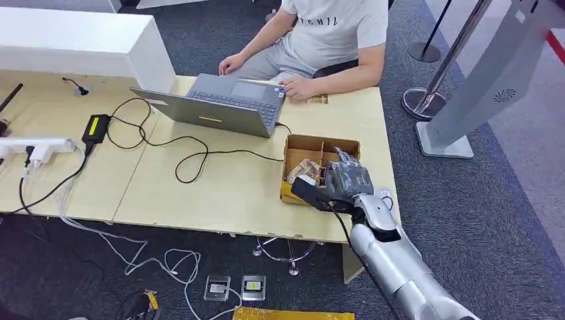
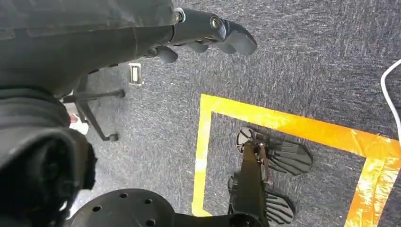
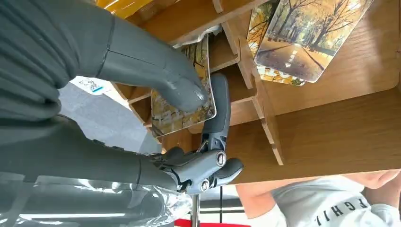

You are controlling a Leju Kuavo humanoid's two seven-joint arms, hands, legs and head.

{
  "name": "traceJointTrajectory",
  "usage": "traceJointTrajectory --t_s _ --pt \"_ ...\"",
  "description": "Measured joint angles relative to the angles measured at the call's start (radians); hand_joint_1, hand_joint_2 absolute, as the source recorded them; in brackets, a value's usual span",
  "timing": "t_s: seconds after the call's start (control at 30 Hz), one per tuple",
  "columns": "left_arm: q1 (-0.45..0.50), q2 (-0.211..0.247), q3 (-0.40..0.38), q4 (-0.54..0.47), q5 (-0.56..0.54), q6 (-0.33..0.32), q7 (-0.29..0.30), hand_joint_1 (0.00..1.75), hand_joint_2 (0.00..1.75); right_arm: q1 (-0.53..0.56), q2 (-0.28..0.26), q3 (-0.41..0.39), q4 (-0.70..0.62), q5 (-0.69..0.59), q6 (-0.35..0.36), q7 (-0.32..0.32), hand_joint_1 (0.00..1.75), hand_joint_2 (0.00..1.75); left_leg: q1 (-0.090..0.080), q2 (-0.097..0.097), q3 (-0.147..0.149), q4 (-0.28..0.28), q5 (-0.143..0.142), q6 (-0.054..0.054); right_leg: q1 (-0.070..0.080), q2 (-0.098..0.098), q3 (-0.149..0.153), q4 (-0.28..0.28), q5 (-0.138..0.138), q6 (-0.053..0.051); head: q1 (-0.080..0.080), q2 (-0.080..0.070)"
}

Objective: Pass the card to the sensor for recognition and then transmit it.

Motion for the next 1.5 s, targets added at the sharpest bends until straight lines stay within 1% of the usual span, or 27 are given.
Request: traceJointTrajectory --t_s 0.37,0.4,0.43,1.27,1.33,1.5 --pt "0.002 0.006 0.000 0.000 -0.001 0.000 -0.004 0.00 0.00 0.003 0.000 0.000 -0.001 -0.003 0.000 0.000 1.75 1.75 0.000 0.000 0.000 0.000 0.000 0.000 0.000 0.000 0.000 0.000 0.000 0.000 0.000 0.000" --pt "0.002 0.006 0.000 0.000 -0.001 0.000 -0.004 0.00 0.00 0.003 0.000 0.000 -0.001 -0.003 0.001 0.000 1.36 1.75 0.000 0.000 0.000 0.000 0.000 0.000 0.000 0.000 0.000 0.000 0.000 0.000 0.000 0.000" --pt "0.002 0.006 0.000 0.000 -0.002 0.000 -0.004 0.00 0.00 0.003 0.000 0.000 -0.001 -0.003 0.001 0.000 0.00 1.75 0.000 0.000 0.000 0.000 0.000 0.000 0.000 0.000 0.000 0.000 0.000 0.000 0.000 0.000" --pt "0.002 0.008 0.000 0.000 -0.011 -0.004 -0.013 0.00 0.00 0.020 0.000 0.000 -0.014 0.008 -0.012 0.013 0.00 1.75 0.000 0.000 0.000 0.000 0.000 0.000 0.000 0.000 0.000 0.000 0.000 0.000 0.000 0.000" --pt "0.002 0.008 0.000 0.000 -0.011 -0.004 -0.015 0.00 0.00 0.020 -0.002 -0.001 -0.025 0.010 -0.008 0.020 0.00 1.75 0.000 0.000 0.000 0.000 0.000 0.000 0.000 0.000 0.000 0.000 0.000 0.000 0.000 0.000" --pt "0.003 0.008 0.000 0.000 -0.011 -0.004 -0.018 0.00 0.00 0.018 -0.016 -0.015 -0.093 0.011 0.035 0.040 0.00 1.75 0.000 0.000 0.000 0.000 0.000 0.000 0.000 0.000 0.000 0.000 0.000 0.000 0.000 0.000"
